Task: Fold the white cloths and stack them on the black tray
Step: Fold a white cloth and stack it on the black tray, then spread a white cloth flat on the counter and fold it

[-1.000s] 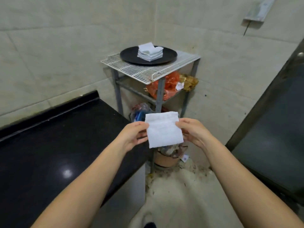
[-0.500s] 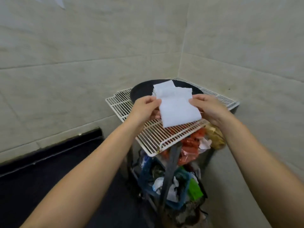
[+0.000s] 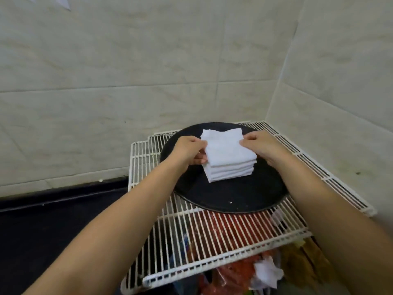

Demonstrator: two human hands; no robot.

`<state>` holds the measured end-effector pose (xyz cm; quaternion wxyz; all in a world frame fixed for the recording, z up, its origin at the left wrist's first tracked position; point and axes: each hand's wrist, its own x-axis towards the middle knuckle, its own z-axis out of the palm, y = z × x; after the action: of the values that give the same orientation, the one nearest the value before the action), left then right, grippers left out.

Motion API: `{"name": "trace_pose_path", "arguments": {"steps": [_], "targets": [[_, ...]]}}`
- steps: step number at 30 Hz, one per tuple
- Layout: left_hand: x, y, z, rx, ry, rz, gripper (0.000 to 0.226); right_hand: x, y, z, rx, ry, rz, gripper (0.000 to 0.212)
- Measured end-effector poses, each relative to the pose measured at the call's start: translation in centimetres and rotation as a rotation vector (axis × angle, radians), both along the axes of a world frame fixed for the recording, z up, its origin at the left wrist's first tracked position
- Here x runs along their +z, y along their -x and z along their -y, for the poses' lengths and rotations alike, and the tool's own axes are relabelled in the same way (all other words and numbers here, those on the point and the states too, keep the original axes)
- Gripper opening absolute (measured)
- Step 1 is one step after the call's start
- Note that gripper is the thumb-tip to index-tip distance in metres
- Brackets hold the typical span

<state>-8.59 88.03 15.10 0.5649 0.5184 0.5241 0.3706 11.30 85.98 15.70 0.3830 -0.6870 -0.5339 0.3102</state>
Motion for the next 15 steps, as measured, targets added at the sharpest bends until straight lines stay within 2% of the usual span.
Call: {"name": "trace_pose_path", "arguments": {"steps": [2,6,9,12,15], "targets": [[-0.7,-0.3,0.2,-0.009,0.009,-0.02,0.02,-0.5,-0.5,0.0,0.003,0.006,-0.007,0.016],[-0.7,0.0,0.9,0.017,-0.012,-0.036,0.019,-0.3,-0.9,0.4,-0.004,0.004,-0.019,0.006],[0.2,1.8,2.5,0.062,-0.046,-0.078,0.015,0.9,0.4,1.2,-0.073,-0.09,0.072,0.027],[0.5,5.5,5.2,0.114,-0.111,-0.116,0.019,2.8,4.5,3.3,-0.033,-0.218,0.218,0.031],[0.4,11.0,9.2,0.157,-0.167,-0.093,0.014,3.6,11.5,6.4,0.116,-0.34,0.285,0.027]]}}
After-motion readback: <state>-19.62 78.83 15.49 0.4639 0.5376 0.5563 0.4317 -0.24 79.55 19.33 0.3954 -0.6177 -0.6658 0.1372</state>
